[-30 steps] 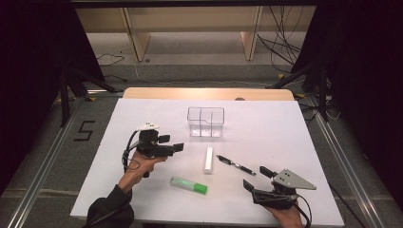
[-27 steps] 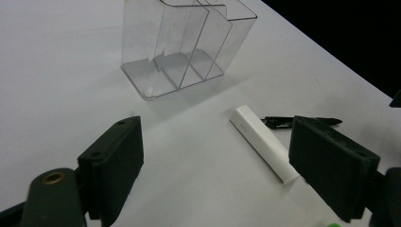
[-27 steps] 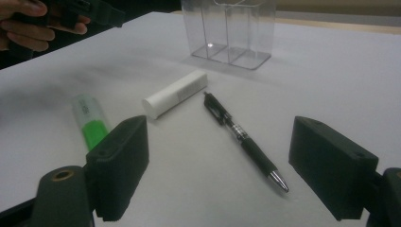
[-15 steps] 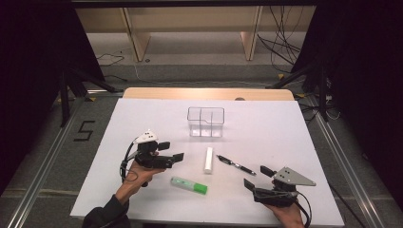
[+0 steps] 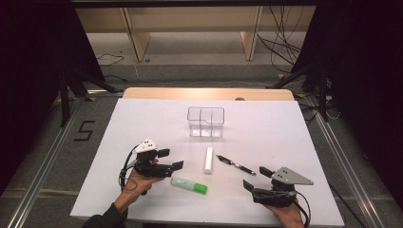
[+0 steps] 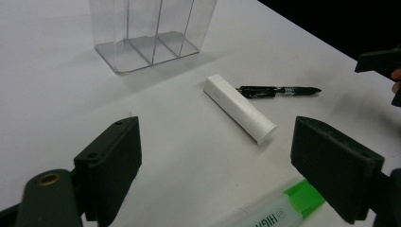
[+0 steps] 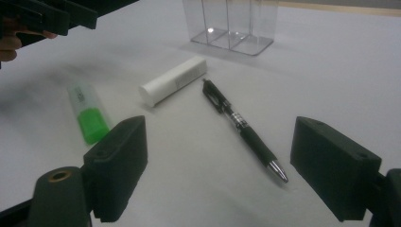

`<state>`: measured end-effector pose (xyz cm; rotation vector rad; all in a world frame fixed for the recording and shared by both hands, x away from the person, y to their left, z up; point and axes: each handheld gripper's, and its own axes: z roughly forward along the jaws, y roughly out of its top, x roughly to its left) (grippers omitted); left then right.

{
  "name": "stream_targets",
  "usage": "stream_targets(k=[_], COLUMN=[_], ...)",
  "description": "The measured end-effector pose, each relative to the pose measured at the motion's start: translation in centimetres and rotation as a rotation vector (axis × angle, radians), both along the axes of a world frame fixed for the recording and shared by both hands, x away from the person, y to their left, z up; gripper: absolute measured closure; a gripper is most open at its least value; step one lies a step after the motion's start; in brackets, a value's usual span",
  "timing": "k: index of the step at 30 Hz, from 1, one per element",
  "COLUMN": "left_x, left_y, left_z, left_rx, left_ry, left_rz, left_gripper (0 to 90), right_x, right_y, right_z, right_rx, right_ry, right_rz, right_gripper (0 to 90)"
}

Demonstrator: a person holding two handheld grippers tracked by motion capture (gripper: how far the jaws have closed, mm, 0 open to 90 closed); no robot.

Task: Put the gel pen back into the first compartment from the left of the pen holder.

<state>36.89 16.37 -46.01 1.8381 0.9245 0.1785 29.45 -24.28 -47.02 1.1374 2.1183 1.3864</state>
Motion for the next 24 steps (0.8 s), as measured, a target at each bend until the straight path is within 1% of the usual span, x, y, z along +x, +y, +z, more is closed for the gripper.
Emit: stream_targets(k=[2, 3, 6, 7, 8, 9, 11, 13, 14, 15, 16, 18, 19, 21, 22, 24], left_x=[-0.3, -0.5, -1.0, -1.2, -1.3, -1.4, -1.7, -2.0, -2.2, -2.3, -2.4, -2.6, -2.6, -2.7, -2.7, -2.8], left_y=[0.1, 0.2, 0.2, 0.3, 0.3, 0.3, 0.4, 0.6, 0.6, 0.7, 0.7, 0.8, 0.8, 1.0, 1.0, 1.1], left_z=[-0.2, -0.2, -0.3, -0.3, -0.3, -0.3, -0.3, -0.4, -0.4, -0.4, -0.5, -0.5, -0.5, -0.5, -0.5, -0.5], left_rx=[-0.004, -0.004, 0.000, -0.002, -0.001, -0.002, -0.012, -0.008, -0.011, -0.008, -0.006, -0.002, -0.006, -0.006, -0.009, -0.006], left_ry=[0.002, 0.001, -0.006, -0.014, -0.020, -0.021, -0.028, -0.035, -0.033, -0.031, -0.029, -0.032, -0.031, -0.036, -0.037, -0.039], left_rz=[0.000, -0.001, -0.003, -0.007, -0.008, -0.010, -0.012, -0.018, -0.017, -0.025, -0.028, -0.032, -0.032, -0.026, -0.021, -0.021], left_gripper=[17.0, 17.0, 17.0, 17.0, 17.0, 17.0, 17.0, 17.0, 16.9, 16.8, 16.8, 16.5, 16.4, 16.4, 16.4, 16.4], right_x=[0.2, 0.4, 0.8, 1.0, 1.4, 1.4, 2.1, 2.7, 3.1, 3.9, 3.9, 4.7, 5.0, 5.6, 5.9, 6.3], right_y=[-0.1, -0.5, -0.9, -1.1, -1.1, -1.1, -1.1, -1.2, -1.2, -1.1, -1.1, -0.6, -0.4, 0.0, 0.2, 0.5], right_z=[0.2, 0.4, 0.5, 0.6, 0.8, 0.8, 1.2, 1.6, 1.8, 1.9, 1.9, 1.9, 1.9, 1.8, 1.7, 1.4], right_rx=[-0.019, -0.029, -0.042, -0.055, -0.093, -0.093, -0.139, -0.153, -0.160, -0.189, -0.189, -0.231, -0.256, -0.267, -0.271, -0.300], right_ry=[0.002, 0.009, 0.022, 0.030, 0.052, 0.052, 0.059, 0.078, 0.095, 0.116, 0.116, 0.140, 0.142, 0.161, 0.169, 0.190], right_rz=[0.006, 0.012, 0.022, 0.031, 0.051, 0.051, 0.063, 0.076, 0.083, 0.102, 0.102, 0.131, 0.135, 0.159, 0.163, 0.175], right_gripper=[20.3, 20.4, 20.5, 20.9, 21.1, 21.1, 22.3, 24.1, 25.9, 29.5, 29.5, 31.8, 33.7, 36.3, 38.0, 41.2])
